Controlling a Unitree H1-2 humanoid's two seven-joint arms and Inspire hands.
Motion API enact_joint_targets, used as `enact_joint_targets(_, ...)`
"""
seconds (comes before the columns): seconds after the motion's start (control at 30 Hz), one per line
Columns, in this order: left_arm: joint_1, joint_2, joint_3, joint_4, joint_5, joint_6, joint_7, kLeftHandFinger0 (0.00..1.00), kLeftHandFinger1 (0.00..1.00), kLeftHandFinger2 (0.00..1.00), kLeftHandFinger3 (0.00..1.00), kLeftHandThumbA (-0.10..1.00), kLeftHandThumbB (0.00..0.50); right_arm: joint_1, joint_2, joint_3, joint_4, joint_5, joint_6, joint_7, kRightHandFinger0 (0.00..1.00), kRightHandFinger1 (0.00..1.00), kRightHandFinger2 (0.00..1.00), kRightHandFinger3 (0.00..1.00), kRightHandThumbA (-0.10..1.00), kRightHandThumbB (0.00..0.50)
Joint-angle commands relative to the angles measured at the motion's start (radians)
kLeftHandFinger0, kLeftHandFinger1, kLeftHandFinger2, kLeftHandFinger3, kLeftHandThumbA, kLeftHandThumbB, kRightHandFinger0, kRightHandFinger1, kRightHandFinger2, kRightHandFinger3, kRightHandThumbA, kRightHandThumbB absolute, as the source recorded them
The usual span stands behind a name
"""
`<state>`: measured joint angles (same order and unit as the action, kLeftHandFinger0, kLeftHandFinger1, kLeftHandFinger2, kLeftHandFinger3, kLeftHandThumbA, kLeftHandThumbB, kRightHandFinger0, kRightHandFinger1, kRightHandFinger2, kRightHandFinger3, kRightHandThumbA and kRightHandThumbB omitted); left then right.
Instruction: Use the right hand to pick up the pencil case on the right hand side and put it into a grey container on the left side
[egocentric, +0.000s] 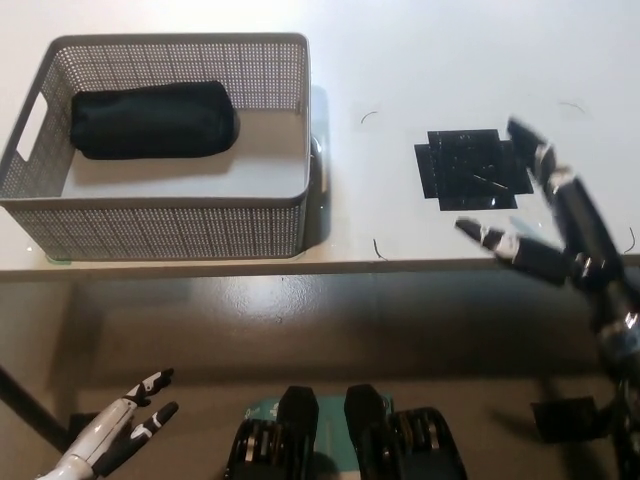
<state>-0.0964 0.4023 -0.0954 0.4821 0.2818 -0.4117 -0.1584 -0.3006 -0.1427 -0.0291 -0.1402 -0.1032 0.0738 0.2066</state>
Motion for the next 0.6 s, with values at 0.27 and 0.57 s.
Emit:
enact_joint_targets(0.27,-0.014,0.025,0.019,0.004,-0.029,0.0,0.004,1.0,1.0,1.0,1.0,0.99,0.417,0.166,0.079,-0.016,0.205,0.224,-0.235,0.048,1.0,1.0,1.0,1.0,1.0,0.334)
enact_joint_targets(0.57,-0.027,0.026,0.023,0.018,-0.035,-0.002,0.004,1.0,1.0,1.0,1.0,1.0,0.424,0.198,0.059,-0.042,0.43,0.328,-0.255,0.125,1.0,1.0,1.0,1.0,1.0,0.303)
